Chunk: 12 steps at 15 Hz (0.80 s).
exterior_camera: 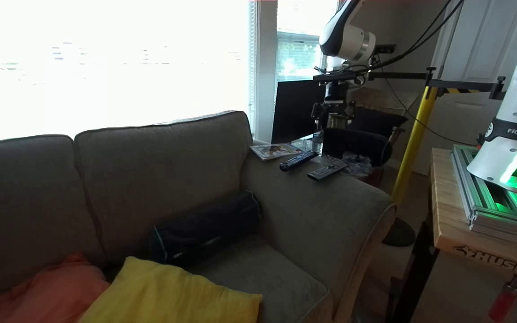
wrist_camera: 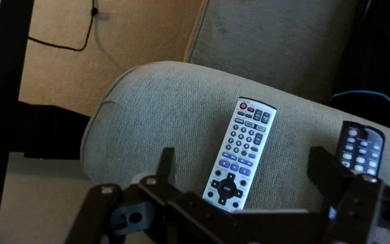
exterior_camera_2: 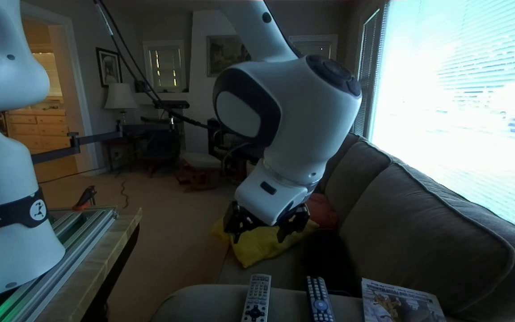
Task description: Put the remote on the small side table
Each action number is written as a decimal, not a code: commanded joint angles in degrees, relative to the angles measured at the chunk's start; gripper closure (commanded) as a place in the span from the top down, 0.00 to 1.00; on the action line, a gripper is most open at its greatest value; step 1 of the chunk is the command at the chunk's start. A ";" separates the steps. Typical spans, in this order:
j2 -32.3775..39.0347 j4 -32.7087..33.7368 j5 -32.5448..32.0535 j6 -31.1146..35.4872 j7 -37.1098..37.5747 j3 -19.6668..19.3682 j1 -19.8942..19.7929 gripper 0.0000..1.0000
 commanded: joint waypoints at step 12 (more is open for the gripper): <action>8.60 1.52 6.48 6.87 -13.82 2.16 0.64 1.00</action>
